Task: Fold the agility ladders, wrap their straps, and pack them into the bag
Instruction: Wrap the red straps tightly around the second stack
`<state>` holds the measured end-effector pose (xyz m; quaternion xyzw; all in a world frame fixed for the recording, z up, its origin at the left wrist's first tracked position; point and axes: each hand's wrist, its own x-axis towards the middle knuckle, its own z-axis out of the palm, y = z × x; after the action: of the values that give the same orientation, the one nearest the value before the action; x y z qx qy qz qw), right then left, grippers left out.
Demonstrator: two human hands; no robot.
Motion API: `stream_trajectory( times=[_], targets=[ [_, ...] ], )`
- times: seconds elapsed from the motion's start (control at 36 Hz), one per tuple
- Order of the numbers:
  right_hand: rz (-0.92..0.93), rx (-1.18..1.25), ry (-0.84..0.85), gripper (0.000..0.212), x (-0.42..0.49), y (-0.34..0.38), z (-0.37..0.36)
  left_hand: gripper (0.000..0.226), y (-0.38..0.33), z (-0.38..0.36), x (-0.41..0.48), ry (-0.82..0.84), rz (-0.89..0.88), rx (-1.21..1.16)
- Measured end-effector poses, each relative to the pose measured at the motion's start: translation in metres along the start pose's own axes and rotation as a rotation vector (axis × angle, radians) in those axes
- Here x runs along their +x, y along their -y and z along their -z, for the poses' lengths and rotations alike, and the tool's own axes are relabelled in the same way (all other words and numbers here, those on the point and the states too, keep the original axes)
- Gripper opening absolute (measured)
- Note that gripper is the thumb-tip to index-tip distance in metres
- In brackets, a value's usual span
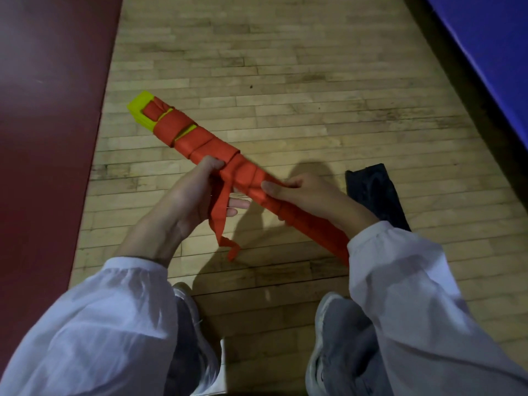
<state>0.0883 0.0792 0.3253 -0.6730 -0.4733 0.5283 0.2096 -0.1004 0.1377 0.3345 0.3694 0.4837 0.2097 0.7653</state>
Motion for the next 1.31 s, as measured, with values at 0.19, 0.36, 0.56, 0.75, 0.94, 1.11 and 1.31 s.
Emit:
stream_trajectory(
  times=[0.19, 0.36, 0.56, 0.75, 0.94, 1.11, 1.31],
  targets=[
    [0.081, -0.309, -0.151, 0.055, 0.005, -0.002, -0.008, 0.037, 0.006, -0.002, 0.006, -0.107, 0.029, 0.073],
    [0.146, -0.455, -0.195, 0.047, 0.004, -0.003, -0.014, 0.039, 0.013, -0.006, 0.006, -0.237, 0.051, 0.053],
    [0.191, -0.544, -0.264, 0.045, 0.003, -0.002, -0.020, 0.044, 0.013, -0.005, 0.005, -0.256, 0.104, 0.036],
    [0.231, -0.620, -0.309, 0.048, 0.001, -0.001, -0.020, 0.031, 0.011, -0.006, 0.004, -0.260, 0.081, 0.020],
    [0.193, -0.540, -0.158, 0.051, -0.001, 0.003, -0.019, 0.030, 0.007, -0.005, 0.001, -0.239, 0.057, 0.010],
    [-0.033, -0.142, 0.219, 0.088, -0.002, 0.003, -0.004, 0.024, 0.005, -0.008, -0.004, -0.211, -0.001, 0.057],
    [-0.121, 0.117, 0.376, 0.081, -0.001, 0.001, -0.001, 0.026, 0.004, -0.008, -0.005, -0.169, -0.001, 0.088]
  ],
)
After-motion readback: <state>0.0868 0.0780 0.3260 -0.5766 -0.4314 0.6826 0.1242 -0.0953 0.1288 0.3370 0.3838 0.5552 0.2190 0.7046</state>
